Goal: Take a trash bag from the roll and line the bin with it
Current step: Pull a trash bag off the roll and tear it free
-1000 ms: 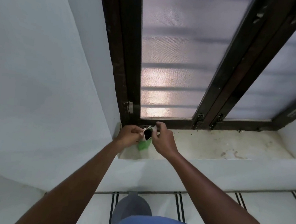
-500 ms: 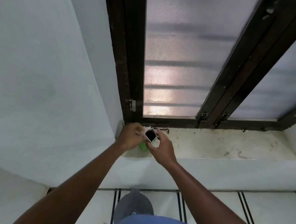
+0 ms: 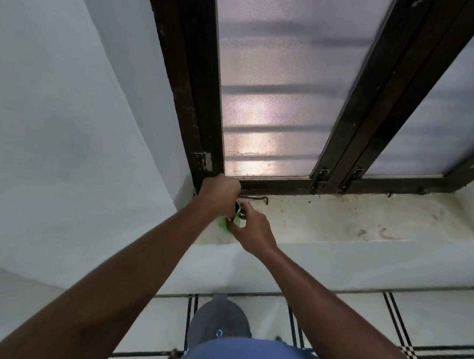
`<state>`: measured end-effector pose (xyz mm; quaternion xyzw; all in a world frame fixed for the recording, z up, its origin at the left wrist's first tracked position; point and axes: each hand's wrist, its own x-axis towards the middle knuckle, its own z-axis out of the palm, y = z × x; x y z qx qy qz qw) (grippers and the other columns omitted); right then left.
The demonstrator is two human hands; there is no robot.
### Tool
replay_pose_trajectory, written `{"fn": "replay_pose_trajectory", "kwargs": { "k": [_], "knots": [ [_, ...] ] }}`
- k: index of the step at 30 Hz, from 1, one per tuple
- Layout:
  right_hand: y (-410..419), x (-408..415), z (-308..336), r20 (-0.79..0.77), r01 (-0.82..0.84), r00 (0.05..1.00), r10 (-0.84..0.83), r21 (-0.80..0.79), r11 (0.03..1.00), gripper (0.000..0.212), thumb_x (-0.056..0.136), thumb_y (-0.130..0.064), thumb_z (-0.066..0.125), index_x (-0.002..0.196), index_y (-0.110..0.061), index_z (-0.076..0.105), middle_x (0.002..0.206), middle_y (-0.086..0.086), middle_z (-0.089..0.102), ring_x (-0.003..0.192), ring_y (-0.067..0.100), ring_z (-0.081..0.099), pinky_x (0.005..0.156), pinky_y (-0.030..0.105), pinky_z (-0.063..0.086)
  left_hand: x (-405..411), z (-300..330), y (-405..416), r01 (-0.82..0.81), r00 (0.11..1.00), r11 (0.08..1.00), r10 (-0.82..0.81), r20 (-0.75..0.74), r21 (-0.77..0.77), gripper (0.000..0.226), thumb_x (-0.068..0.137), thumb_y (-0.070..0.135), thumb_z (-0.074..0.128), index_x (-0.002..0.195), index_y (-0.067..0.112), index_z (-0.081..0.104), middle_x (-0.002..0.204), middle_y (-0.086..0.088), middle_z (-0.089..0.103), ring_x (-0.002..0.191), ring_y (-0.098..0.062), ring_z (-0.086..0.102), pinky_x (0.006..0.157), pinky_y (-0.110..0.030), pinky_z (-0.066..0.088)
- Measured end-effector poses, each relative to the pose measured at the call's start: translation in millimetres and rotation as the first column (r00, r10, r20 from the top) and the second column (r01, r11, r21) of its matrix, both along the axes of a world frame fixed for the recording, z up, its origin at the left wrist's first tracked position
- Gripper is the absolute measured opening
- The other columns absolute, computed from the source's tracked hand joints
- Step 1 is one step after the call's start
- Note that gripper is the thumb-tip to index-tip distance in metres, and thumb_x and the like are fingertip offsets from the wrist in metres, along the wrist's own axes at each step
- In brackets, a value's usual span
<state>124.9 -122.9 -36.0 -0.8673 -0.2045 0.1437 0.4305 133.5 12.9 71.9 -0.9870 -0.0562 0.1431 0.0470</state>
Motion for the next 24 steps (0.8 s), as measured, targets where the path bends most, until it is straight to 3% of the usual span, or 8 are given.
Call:
{"fn": "replay_pose_trajectory", "kwargs": {
  "k": [7, 12, 16, 19, 22, 24],
  "knots": [
    [-3.2, 1.8, 0.5, -0.023, 0.006, 1.000, -0.006, 0.000, 1.000, 0.065, 0.095, -0.040, 0.085, 0.153, -0.026, 0.057, 0.139, -0.002, 0.076, 0.122, 0.022, 0.073, 0.098, 0.041, 0.062, 8.9, -6.8, 6.6, -0.118, 0.990, 0.982, 0.104, -0.100, -0.147, 0.039, 0.075, 0.034, 0.090, 0.074, 0.023, 0.052, 0.076, 0.003, 0.062, 0.064, -0.014, 0.057, 0.054, -0.027, 0.042],
    [2.1, -0.9, -3.9, -0.049, -0.011, 0.999, 0.009, -0.040, 0.999, 0.068, 0.095, -0.034, 0.087, 0.154, -0.021, 0.055, 0.138, 0.002, 0.075, 0.119, 0.025, 0.073, 0.095, 0.035, 0.059, 0.6, -11.7, 8.6, -0.157, 0.974, 0.964, 0.115, -0.194, -0.214, 0.029, 0.075, 0.033, 0.090, 0.091, 0.018, 0.071, 0.082, 0.000, 0.069, 0.073, -0.018, 0.068, 0.060, -0.029, 0.050],
    [5.8, 1.3, -4.9, -0.081, -0.021, 0.997, 0.017, -0.040, 0.999, 0.062, 0.093, -0.033, 0.086, 0.148, -0.025, 0.057, 0.132, -0.001, 0.077, 0.114, 0.024, 0.073, 0.095, 0.043, 0.063, -6.6, -1.2, 15.0, -0.136, 0.991, 0.933, 0.124, -0.055, -0.332, 0.040, 0.062, 0.044, 0.093, 0.081, 0.019, 0.068, 0.073, 0.000, 0.070, 0.065, -0.018, 0.068, 0.049, -0.028, 0.042],
    [2.0, 12.9, -6.5, 0.038, 0.019, 0.999, -0.014, -0.137, 0.990, 0.061, 0.080, -0.039, 0.090, 0.135, -0.026, 0.064, 0.123, -0.001, 0.072, 0.110, 0.024, 0.068, 0.092, 0.049, 0.062, -14.2, 24.5, 22.4, -0.154, 0.960, 0.879, 0.242, 0.144, -0.450, 0.053, 0.051, 0.062, 0.083, 0.071, 0.017, 0.062, 0.070, -0.001, 0.073, 0.066, -0.019, 0.070, 0.054, -0.037, 0.055],
    [-7.4, 26.7, -5.8, 0.213, 0.032, 0.975, 0.058, -0.397, 0.917, 0.075, 0.081, -0.045, 0.085, 0.150, -0.028, 0.061, 0.136, 0.007, 0.062, 0.127, 0.032, 0.054, 0.101, 0.044, 0.049, -25.9, 55.5, 26.8, -0.151, 0.883, 0.799, 0.373, 0.283, -0.582, 0.050, 0.056, 0.057, 0.082, 0.056, 0.013, 0.058, 0.052, 0.001, 0.057, 0.050, -0.019, 0.061, 0.047, -0.038, 0.050],
    [-8.2, 34.9, -2.5, 0.235, 0.025, 0.968, 0.090, -0.447, 0.894, 0.076, 0.087, -0.047, 0.081, 0.156, -0.031, 0.056, 0.143, 0.007, 0.060, 0.134, 0.032, 0.048, 0.105, 0.044, 0.041, -32.0, 70.2, 24.7, -0.177, 0.837, 0.714, 0.472, 0.278, -0.677, 0.047, 0.064, 0.051, 0.085, 0.052, 0.013, 0.060, 0.046, -0.001, 0.054, 0.043, -0.021, 0.056, 0.044, -0.036, 0.046]
  ]
}}
